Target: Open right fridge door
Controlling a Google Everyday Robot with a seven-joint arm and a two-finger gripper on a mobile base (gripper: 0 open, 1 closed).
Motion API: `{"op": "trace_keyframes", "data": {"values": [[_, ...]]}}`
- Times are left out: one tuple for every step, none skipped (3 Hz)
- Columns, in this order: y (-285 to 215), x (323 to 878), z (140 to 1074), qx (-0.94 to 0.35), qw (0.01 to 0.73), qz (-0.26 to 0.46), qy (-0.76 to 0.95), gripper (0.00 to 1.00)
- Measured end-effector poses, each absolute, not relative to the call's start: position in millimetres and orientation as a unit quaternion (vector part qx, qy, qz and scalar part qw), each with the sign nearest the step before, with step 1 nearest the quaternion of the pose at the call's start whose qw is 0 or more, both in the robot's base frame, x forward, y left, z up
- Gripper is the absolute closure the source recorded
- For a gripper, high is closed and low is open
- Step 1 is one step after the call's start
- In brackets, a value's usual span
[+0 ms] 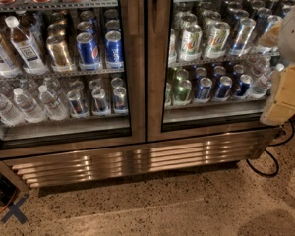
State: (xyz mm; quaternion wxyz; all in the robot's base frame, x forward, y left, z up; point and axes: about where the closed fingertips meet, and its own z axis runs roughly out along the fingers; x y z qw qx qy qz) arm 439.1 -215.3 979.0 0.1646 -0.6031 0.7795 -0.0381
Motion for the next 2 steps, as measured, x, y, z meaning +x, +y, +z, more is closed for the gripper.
{"op": "trace_keyframes", "data": {"values": [[-215.3, 439.1, 979.0, -0.603, 0.165, -0.038, 0.78, 0.0], [-213.8, 448.1, 985.1, -0.603, 0.183, -0.032, 0.776, 0.0]]}}
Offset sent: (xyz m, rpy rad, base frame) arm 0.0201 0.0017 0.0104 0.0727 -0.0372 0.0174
